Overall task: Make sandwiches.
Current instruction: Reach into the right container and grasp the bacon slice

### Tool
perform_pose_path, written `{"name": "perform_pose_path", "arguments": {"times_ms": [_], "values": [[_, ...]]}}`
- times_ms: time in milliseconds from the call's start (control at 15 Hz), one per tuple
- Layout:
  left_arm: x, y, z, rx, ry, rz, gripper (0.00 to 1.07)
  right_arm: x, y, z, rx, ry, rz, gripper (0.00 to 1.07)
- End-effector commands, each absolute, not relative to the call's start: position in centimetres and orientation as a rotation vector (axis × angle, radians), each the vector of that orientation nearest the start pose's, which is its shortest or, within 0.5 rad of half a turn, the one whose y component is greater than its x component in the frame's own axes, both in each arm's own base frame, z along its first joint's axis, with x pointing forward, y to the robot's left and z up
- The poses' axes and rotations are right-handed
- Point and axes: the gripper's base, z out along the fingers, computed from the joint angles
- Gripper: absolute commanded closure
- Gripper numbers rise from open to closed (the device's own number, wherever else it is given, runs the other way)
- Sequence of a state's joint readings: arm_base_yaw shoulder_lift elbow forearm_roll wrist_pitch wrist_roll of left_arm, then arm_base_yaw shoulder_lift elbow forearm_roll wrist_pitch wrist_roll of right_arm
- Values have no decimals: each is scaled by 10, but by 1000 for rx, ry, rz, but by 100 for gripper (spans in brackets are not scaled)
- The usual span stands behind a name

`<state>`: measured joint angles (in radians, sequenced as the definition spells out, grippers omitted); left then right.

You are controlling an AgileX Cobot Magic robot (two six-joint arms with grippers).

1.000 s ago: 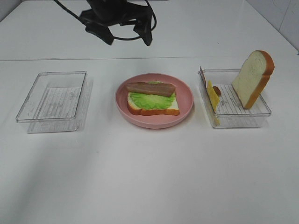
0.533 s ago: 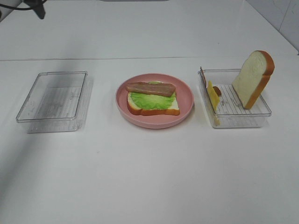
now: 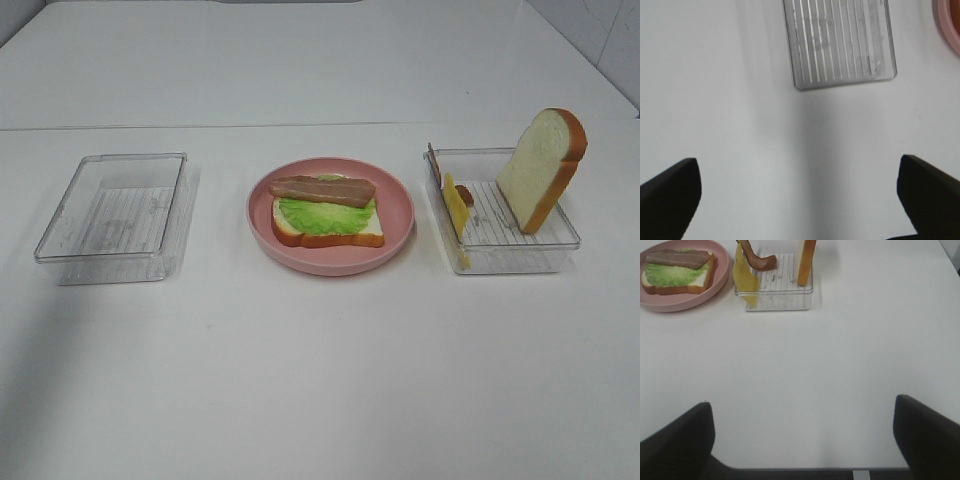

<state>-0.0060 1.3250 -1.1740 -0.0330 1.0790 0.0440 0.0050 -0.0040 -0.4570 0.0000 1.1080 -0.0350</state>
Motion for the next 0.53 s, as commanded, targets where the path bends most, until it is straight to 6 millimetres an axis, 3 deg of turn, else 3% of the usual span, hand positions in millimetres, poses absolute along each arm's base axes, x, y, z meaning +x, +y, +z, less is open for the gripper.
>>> {"name": "perform_pose_path", "arguments": {"times_ms": [67,267,333,400,533], "values": [[203,0,323,84,2665,45,6,-6,1,261,-45,2100,-16,13],[109,4,313,78,2483,91,6,-6,1,261,-45,2100,-16,13],[87,4,311,72,2417,91,6,-6,1,261,-45,2100,-16,13],[78,4,310,70,2391,86,6,-6,1,261,-45,2100,-16,13],[35,0,309,55,2239,17,6,-6,1,261,-45,2100,-16,13]]}}
